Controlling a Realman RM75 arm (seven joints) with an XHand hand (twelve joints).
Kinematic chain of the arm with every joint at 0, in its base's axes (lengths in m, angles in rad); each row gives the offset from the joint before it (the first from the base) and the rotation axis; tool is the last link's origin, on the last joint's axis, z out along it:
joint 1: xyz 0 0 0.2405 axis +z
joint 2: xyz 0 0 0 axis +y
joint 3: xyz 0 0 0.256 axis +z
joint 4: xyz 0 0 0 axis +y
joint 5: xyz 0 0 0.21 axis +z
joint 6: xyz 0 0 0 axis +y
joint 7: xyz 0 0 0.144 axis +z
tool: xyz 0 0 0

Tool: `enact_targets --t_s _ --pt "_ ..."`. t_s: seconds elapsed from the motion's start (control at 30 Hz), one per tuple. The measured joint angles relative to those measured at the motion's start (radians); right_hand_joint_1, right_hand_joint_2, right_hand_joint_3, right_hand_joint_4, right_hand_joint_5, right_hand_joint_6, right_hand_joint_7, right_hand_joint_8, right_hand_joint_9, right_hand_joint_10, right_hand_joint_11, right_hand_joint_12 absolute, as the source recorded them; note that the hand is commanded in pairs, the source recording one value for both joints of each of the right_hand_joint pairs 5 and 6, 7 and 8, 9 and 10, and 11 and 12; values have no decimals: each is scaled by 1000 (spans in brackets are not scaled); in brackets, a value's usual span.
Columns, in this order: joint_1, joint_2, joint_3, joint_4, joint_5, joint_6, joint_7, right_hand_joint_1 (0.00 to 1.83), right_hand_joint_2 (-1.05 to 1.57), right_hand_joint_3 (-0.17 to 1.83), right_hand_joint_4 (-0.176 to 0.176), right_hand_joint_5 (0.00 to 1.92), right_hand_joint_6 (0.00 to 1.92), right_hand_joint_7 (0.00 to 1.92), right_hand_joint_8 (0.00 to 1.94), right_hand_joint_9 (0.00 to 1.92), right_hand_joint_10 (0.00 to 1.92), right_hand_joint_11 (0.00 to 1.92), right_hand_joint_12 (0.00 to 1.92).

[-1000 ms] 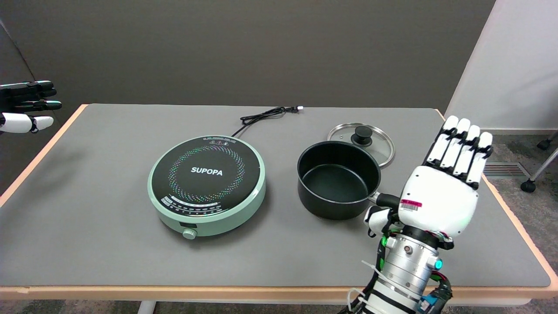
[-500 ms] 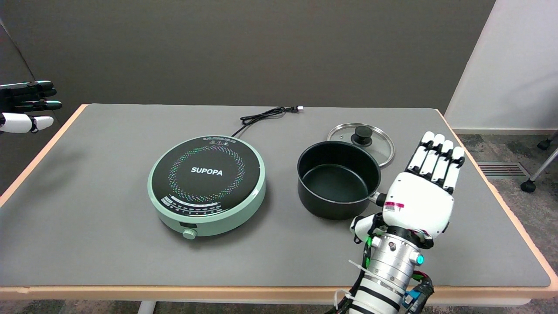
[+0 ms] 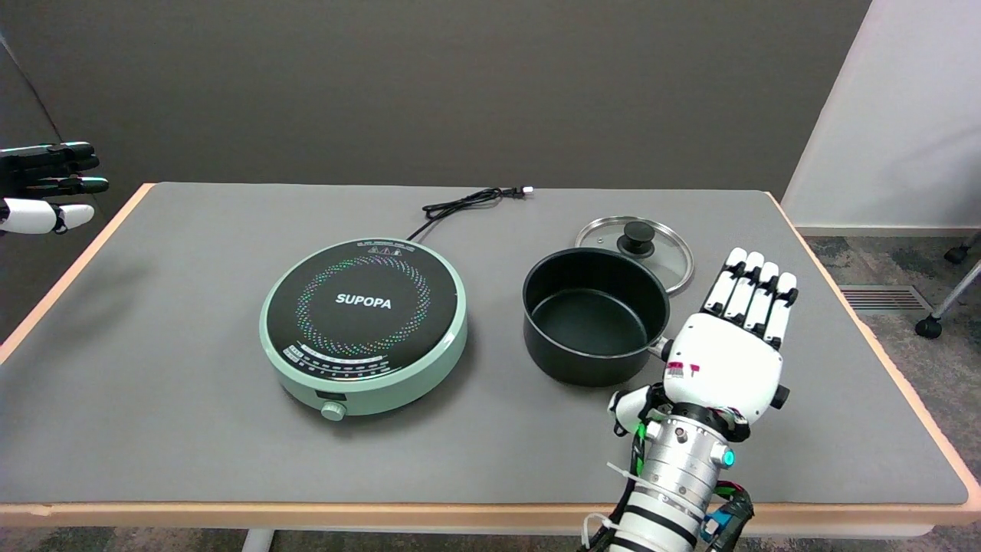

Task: Pick up the pot.

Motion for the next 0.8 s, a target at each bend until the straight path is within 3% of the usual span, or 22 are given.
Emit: enact_targets --t_s 0.5,0.53,0.57,0.8 --pt "-2 21 2 -16 70 44 4 1212 -305 1102 -176 13 13 13 13 13 13 13 13" --pt "-2 23 3 -16 73 47 5 1239 -258 1046 -103 11 11 11 11 11 11 11 11" --pt "-1 26 4 -16 76 51 5 1250 -227 1009 -86 11 11 11 11 11 11 11 11" --pt "6 40 14 -21 95 64 6 1270 -165 911 -69 10 10 10 10 10 10 10 10"
